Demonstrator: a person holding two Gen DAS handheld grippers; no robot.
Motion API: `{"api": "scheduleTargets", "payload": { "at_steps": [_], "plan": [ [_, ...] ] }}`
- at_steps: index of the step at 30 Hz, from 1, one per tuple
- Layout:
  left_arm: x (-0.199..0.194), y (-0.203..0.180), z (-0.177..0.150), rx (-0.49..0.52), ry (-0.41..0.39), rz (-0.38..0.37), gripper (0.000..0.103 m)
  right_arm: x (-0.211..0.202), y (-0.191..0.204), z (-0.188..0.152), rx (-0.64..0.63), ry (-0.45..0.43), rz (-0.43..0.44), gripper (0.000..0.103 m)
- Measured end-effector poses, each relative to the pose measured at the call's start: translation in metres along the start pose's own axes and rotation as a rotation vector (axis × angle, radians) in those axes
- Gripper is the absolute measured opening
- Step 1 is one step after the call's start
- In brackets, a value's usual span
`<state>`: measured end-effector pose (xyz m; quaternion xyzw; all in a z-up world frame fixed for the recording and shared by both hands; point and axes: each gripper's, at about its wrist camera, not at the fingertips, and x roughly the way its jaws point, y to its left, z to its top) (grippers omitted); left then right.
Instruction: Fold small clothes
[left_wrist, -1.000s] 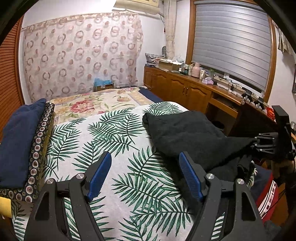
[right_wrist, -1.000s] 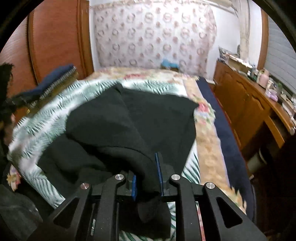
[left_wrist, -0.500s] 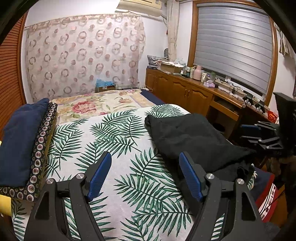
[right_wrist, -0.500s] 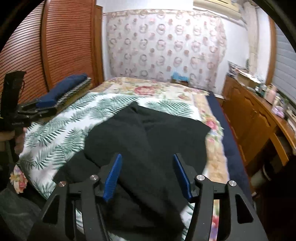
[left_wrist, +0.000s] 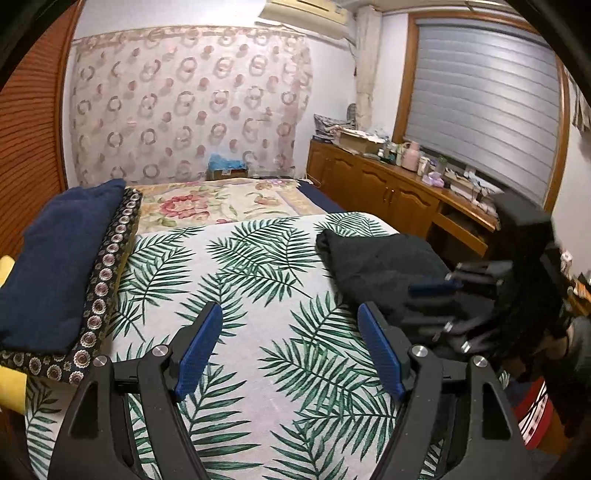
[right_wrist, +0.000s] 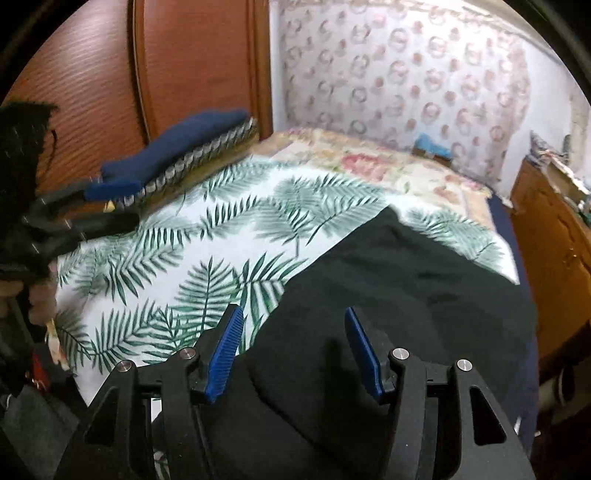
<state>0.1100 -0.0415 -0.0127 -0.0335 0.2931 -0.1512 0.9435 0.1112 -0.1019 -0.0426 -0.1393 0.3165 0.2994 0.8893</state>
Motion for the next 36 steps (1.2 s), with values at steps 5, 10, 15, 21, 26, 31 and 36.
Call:
{"api": "scheduleTargets", "payload": {
  "at_steps": [5,10,15,21,26,31,36],
  "plan": [
    [-0.002,0.006,-0.001,-0.01,-0.007,0.01,0.077,0.022,-0.005,0.003,-0.017,0.065,0.013,0.059],
    [0.001,0.007,-0.003,-0.013,0.004,0.011,0.077,0.025,-0.015,0.002,-0.025,0.089,0.021,0.048],
    [0.006,-0.001,-0.006,0.004,0.019,-0.004,0.077,0.012,-0.02,0.012,-0.005,0.063,-0.015,0.009],
    [0.008,-0.009,-0.008,0.009,0.015,-0.021,0.077,-0.019,-0.075,0.035,0.025,-0.02,-0.212,0.006],
    [0.009,-0.012,-0.011,0.011,0.022,-0.028,0.077,-0.023,-0.132,0.055,0.057,-0.045,-0.297,0.006],
    [0.01,-0.017,-0.014,0.025,0.038,-0.04,0.077,0.008,-0.172,0.055,0.1,0.026,-0.369,0.006],
    [0.015,-0.023,-0.019,0.038,0.061,-0.049,0.077,0.013,-0.195,0.058,0.221,0.039,-0.503,0.024]
  ]
}}
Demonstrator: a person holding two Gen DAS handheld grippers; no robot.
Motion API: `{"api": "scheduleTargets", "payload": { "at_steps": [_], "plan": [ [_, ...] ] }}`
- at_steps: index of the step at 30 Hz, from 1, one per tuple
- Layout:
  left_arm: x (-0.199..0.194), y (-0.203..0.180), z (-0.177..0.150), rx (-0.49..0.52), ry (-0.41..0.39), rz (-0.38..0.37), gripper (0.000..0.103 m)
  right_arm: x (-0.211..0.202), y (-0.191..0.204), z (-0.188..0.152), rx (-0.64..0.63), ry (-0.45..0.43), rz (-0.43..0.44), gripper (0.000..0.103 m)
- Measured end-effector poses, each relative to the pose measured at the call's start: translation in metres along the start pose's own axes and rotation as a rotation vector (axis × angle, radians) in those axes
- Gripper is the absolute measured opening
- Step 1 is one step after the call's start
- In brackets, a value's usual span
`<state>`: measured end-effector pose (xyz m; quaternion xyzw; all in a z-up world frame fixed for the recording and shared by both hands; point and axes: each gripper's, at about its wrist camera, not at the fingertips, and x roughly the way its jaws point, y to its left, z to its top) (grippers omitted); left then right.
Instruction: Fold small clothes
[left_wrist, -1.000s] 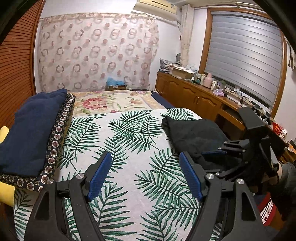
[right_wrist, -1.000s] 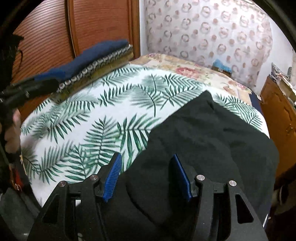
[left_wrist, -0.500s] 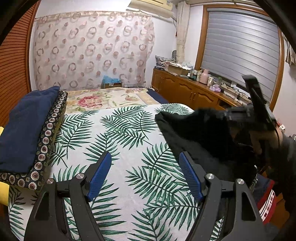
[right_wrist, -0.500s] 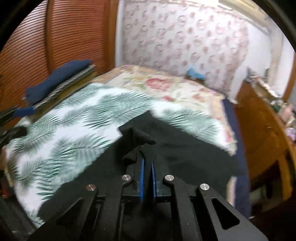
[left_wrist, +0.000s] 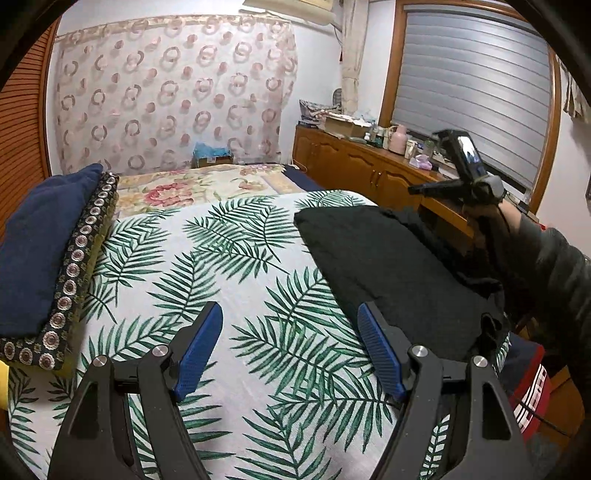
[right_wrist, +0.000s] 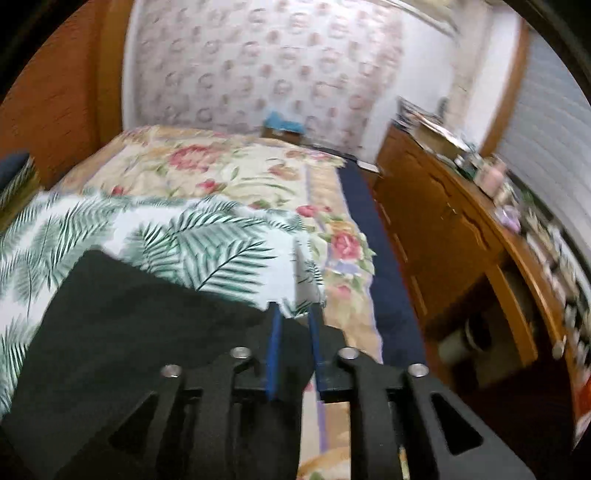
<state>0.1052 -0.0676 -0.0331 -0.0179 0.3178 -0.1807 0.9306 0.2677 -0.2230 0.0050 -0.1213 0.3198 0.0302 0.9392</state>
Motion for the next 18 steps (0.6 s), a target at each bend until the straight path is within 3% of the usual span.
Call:
{"api": "scheduleTargets", "payload": {
  "at_steps": [1,5,11,18],
  "plan": [
    [0.001,-0.002,0.0,0.001,0.003,-0.003,0.077,-0.002,-0.001,0.003,0.016,-0.004,-0.002,0.029],
    [0.005,-0.01,-0.001,0.01,0.01,-0.018,0.077,-0.01,0.009,0.001,0.003,-0.015,0.06,0.032],
    [0.011,-0.029,-0.003,0.047,0.034,-0.045,0.077,-0.003,0.026,-0.012,0.029,0.041,0.172,0.039],
    [0.018,-0.045,-0.008,0.065,0.065,-0.076,0.077,0.012,0.021,-0.004,0.061,0.114,0.184,0.039]
  ]
}}
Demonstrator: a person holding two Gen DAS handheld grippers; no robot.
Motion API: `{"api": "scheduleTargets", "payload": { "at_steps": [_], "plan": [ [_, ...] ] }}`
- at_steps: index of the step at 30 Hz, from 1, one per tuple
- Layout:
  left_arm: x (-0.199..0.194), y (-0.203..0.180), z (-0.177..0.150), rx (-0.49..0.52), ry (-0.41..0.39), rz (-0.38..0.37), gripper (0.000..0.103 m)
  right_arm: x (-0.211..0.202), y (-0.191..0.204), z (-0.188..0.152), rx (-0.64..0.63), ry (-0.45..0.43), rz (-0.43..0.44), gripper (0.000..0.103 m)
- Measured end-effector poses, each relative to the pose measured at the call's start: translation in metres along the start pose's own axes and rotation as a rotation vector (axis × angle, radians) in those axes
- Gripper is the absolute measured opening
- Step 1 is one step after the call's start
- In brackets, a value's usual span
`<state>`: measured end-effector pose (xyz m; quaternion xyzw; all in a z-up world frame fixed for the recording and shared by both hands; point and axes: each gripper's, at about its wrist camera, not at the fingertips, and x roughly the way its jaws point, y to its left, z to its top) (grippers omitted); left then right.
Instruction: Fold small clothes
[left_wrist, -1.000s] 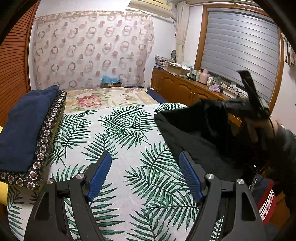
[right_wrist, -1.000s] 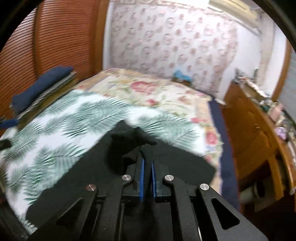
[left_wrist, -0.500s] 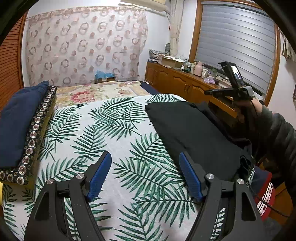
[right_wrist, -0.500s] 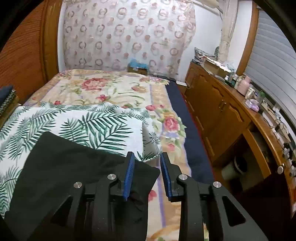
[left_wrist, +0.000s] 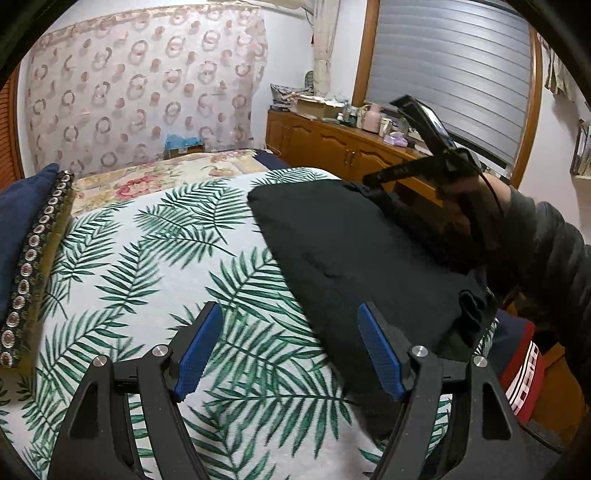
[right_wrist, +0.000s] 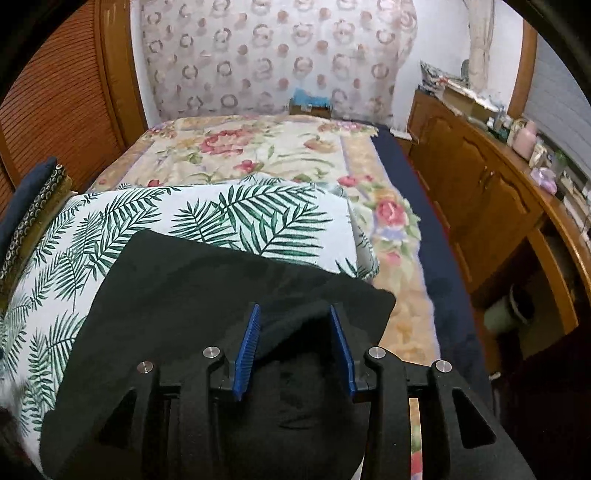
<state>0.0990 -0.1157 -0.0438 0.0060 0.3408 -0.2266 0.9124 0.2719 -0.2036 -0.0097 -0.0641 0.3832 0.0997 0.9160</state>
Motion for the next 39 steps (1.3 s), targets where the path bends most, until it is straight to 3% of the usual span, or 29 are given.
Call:
{"api": "scheduleTargets", "payload": {
  "at_steps": [9,11,14,19,23,25,26,28,31,39],
  "plan": [
    [0.015,-0.016,-0.005,0.027,0.059,-0.025,0.077,-0.015,-0.008,-0.006,-0.002,0.038,0.064,0.038],
    [0.018,-0.017,-0.006,0.032,0.073,-0.025,0.077,-0.016,-0.008,-0.005,-0.03,0.025,0.067,0.007],
    [0.022,-0.018,-0.008,0.036,0.097,-0.015,0.077,-0.021,-0.013,0.001,-0.048,-0.024,0.012,0.006],
    [0.025,-0.017,-0.011,0.017,0.11,-0.025,0.077,-0.025,-0.041,0.007,-0.031,-0.06,-0.212,0.006],
    [0.017,-0.022,-0.009,0.028,0.091,-0.025,0.077,-0.022,-0.051,0.001,-0.073,-0.035,-0.266,0.006],
    [0.014,-0.022,-0.009,0.026,0.086,-0.029,0.076,-0.033,-0.054,-0.001,-0.065,-0.046,-0.246,0.011],
    [0.013,-0.022,-0.008,0.028,0.084,-0.029,0.077,-0.04,-0.056,-0.003,-0.06,-0.05,-0.232,0.022],
    [0.011,-0.022,-0.009,0.027,0.081,-0.032,0.077,-0.054,-0.05,-0.008,-0.07,-0.062,-0.214,0.031],
    [0.011,-0.023,-0.011,0.026,0.081,-0.037,0.077,-0.08,-0.041,-0.027,-0.082,-0.083,-0.157,0.035],
    [0.008,-0.031,-0.011,0.038,0.083,-0.048,0.077,-0.136,0.012,-0.112,-0.167,-0.095,-0.008,0.035]
  ]
}}
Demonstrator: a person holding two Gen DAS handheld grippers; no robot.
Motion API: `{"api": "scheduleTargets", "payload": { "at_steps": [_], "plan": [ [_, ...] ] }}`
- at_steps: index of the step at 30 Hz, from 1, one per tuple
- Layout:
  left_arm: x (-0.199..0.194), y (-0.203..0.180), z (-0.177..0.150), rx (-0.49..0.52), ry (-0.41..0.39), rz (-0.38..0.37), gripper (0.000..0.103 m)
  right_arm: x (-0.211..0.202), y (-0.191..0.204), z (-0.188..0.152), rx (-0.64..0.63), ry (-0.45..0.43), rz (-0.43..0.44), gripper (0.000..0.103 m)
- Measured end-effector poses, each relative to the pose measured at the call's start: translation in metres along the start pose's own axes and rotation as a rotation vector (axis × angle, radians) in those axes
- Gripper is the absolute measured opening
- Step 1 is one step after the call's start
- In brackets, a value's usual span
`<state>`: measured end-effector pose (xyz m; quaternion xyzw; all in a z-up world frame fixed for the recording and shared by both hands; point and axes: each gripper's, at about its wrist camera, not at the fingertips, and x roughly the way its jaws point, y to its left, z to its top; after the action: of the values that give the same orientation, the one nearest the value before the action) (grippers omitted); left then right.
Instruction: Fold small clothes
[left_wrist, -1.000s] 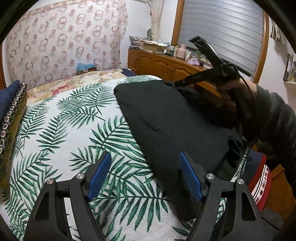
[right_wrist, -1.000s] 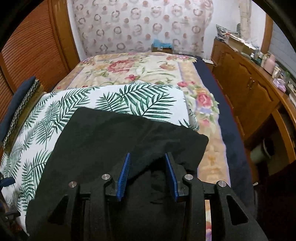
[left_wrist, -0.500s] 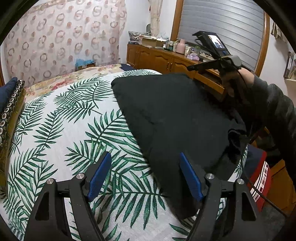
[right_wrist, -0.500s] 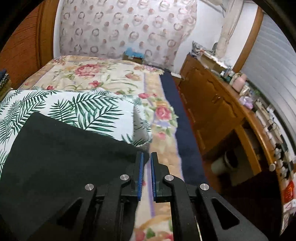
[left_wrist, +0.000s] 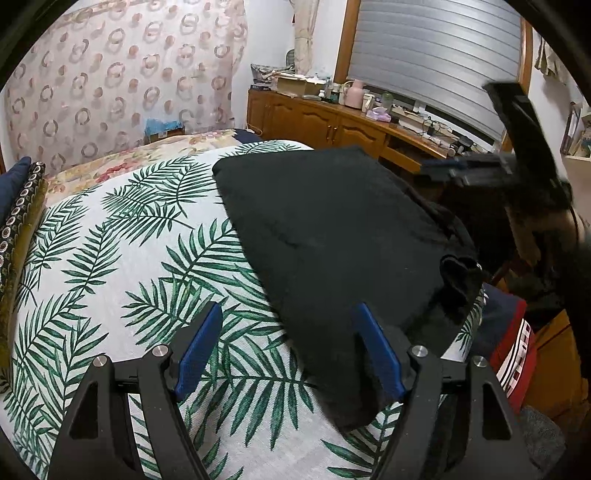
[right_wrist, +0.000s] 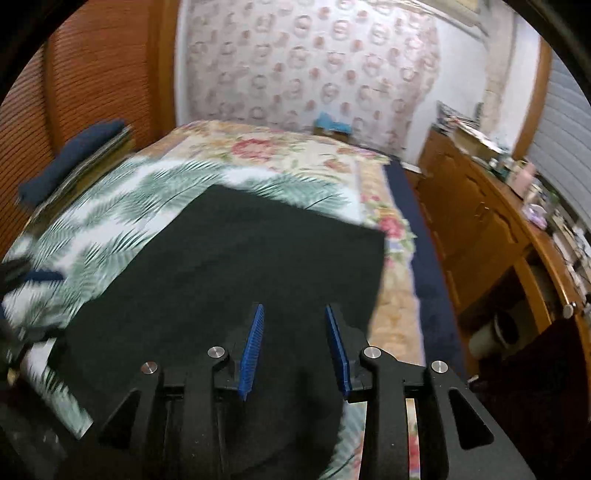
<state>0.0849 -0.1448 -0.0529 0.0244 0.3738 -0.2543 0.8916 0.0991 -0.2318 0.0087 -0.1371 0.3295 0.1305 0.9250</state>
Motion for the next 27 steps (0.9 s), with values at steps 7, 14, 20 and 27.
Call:
{"api": "scheduleTargets", "payload": {
  "at_steps": [7,14,20,27],
  "plan": [
    [-0.001,-0.004,-0.001,0.006,-0.005,-0.002,0.076,-0.026,0.017,-0.04,0.035,0.009,0.037,0.049],
    [0.001,-0.007,-0.004,0.009,0.0,-0.005,0.077,-0.037,0.013,-0.049,0.097,0.023,0.038,0.049],
    [0.004,-0.009,-0.004,0.01,0.008,-0.004,0.077,-0.032,0.009,-0.058,0.156,0.064,0.029,0.049],
    [0.009,-0.014,-0.004,0.018,0.026,-0.005,0.077,-0.039,0.005,-0.056,0.199,0.064,0.091,0.049]
  ]
}}
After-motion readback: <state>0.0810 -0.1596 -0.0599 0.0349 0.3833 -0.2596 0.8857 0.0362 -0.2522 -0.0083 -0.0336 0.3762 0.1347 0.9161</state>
